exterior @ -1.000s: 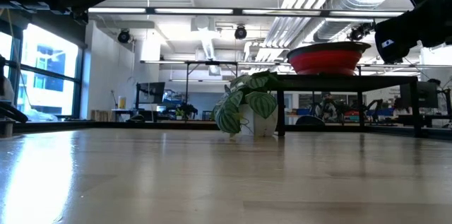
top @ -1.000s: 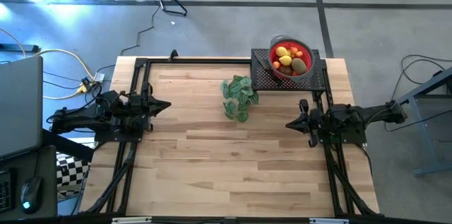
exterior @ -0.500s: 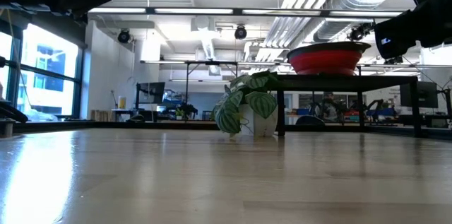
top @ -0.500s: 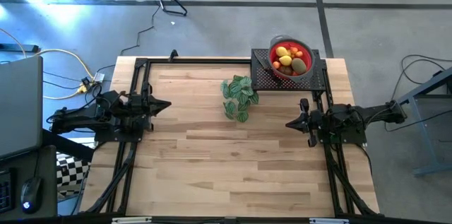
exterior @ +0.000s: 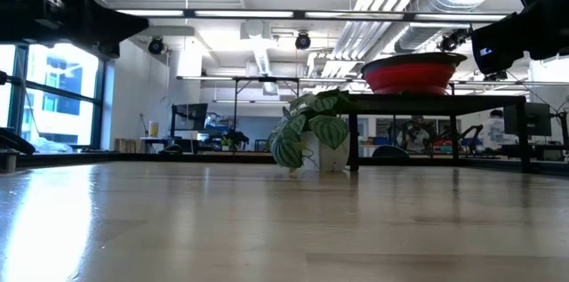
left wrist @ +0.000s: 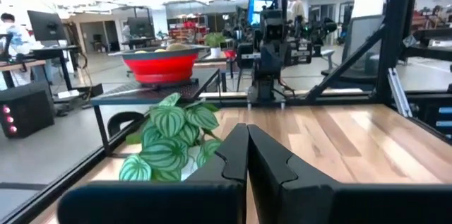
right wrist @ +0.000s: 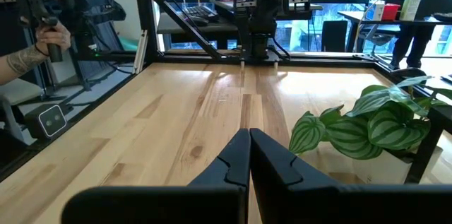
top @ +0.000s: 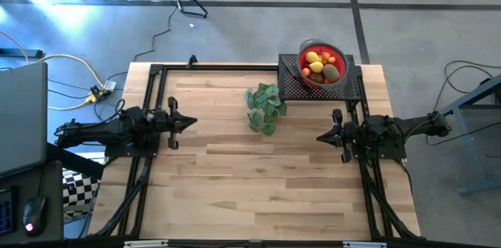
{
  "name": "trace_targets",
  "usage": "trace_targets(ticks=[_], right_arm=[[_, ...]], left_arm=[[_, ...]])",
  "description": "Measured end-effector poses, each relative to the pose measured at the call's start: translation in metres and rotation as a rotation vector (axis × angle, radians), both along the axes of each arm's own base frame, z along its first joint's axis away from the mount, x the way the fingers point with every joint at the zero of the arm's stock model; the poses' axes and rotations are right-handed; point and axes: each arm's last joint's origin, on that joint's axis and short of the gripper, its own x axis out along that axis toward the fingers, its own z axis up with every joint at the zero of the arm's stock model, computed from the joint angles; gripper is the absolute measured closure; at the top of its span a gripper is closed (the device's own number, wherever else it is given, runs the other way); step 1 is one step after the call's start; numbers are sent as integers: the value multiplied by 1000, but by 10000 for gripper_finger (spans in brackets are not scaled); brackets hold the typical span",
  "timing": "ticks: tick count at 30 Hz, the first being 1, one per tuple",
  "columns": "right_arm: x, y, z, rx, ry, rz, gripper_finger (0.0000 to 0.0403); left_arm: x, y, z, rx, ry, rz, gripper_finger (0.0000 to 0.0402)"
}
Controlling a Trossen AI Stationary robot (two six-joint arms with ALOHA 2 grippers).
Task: Pick & Place Fruit
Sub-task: Return to Home Position
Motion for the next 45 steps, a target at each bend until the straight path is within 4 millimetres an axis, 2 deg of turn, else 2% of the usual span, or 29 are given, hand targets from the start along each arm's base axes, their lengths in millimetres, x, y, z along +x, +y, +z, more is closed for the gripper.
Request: trace_targets(ticks=[7,14,45], right_arm=[[0,0,0,1,-3,0,400],[0,0,0,1,-4,0,400],[0,0,0,1,-5,0,400]], left_arm=[[1,-2,-5,-2,42,-66,401],[1,-2,-13,-33,128,-61,401],[2,-2,-14,-34,137,-61,401]])
